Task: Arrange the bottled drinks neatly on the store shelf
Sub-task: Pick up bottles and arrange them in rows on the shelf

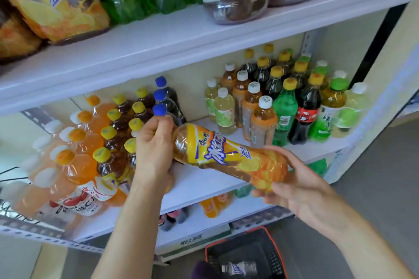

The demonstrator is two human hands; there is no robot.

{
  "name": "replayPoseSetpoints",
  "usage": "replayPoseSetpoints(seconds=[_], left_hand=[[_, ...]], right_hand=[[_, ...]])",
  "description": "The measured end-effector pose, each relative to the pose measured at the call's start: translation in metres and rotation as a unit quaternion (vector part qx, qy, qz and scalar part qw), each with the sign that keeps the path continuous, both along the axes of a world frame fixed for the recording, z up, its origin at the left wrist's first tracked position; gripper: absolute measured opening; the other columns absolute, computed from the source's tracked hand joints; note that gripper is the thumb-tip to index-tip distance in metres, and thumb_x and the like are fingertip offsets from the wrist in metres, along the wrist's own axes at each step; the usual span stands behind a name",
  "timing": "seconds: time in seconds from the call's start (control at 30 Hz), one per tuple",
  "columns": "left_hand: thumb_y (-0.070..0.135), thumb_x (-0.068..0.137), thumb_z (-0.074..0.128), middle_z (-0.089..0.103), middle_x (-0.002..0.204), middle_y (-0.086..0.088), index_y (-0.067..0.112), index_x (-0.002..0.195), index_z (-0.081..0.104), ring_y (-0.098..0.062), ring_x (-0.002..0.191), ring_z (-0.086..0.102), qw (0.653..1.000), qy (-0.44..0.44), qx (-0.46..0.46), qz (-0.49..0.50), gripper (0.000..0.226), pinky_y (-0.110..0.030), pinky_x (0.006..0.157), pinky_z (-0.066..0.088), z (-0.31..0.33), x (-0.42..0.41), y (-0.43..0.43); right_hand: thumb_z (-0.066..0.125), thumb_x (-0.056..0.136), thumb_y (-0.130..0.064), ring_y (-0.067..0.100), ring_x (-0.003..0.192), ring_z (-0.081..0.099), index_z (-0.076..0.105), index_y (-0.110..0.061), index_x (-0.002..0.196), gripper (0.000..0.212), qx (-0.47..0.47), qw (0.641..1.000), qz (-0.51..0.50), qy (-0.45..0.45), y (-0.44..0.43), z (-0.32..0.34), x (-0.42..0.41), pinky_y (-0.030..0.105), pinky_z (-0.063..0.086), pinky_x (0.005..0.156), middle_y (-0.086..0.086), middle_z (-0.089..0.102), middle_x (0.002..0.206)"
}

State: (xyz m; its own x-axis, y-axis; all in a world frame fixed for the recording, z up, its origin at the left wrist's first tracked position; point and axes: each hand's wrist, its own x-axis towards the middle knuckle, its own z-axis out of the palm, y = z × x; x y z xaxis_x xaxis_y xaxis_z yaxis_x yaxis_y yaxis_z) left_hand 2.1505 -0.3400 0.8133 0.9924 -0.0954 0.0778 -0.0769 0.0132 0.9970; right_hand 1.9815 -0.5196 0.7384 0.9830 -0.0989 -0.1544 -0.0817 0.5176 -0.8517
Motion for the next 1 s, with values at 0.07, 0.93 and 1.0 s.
replayPoseSetpoints(seconds=[0.07, 0.93, 1.0], left_hand=[[0.017, 0.1, 0.051, 0.05, 0.062, -0.003, -0.005, 0.088, 0.06, -0.014, 0.054, 0.047, 1.0, 0.007, 0.002, -0.021, 0.026, -0.026, 0.046, 0.039, -0.002, -0.005, 0.001], [0.041, 0.089, 0.054, 0.058, 0.08, -0.007, 0.016, 0.094, 0.066, -0.018, 0.065, 0.052, 0.989, -0.006, 0.015, -0.147, 0.028, -0.031, 0.056, 0.042, -0.013, -0.006, -0.002], [0.039, 0.09, 0.052, 0.052, 0.075, -0.006, 0.018, 0.097, 0.066, -0.017, 0.059, 0.043, 0.986, -0.004, 0.008, -0.169, 0.026, -0.027, 0.051, 0.034, -0.013, -0.008, 0.001]], right_hand=[[0.094, 0.058, -0.036, 0.045, 0.083, 0.07, 0.062, -0.026, 0.126, 0.076, -0.019, 1.0, -0.018, 0.015, -0.008, 0.007, -0.004, 0.033, 0.059, 0.061, 0.027, 0.068, 0.111], [0.06, 0.072, -0.074, 0.029, 0.041, 0.059, 0.074, -0.005, 0.091, 0.073, -0.006, 0.99, -0.023, 0.14, -0.015, 0.013, -0.016, 0.024, 0.045, 0.035, 0.035, 0.063, 0.071], [0.047, 0.072, -0.076, 0.027, 0.035, 0.055, 0.075, -0.008, 0.084, 0.075, 0.01, 0.986, -0.015, 0.166, -0.018, 0.012, -0.018, 0.022, 0.04, 0.032, 0.03, 0.061, 0.062]])
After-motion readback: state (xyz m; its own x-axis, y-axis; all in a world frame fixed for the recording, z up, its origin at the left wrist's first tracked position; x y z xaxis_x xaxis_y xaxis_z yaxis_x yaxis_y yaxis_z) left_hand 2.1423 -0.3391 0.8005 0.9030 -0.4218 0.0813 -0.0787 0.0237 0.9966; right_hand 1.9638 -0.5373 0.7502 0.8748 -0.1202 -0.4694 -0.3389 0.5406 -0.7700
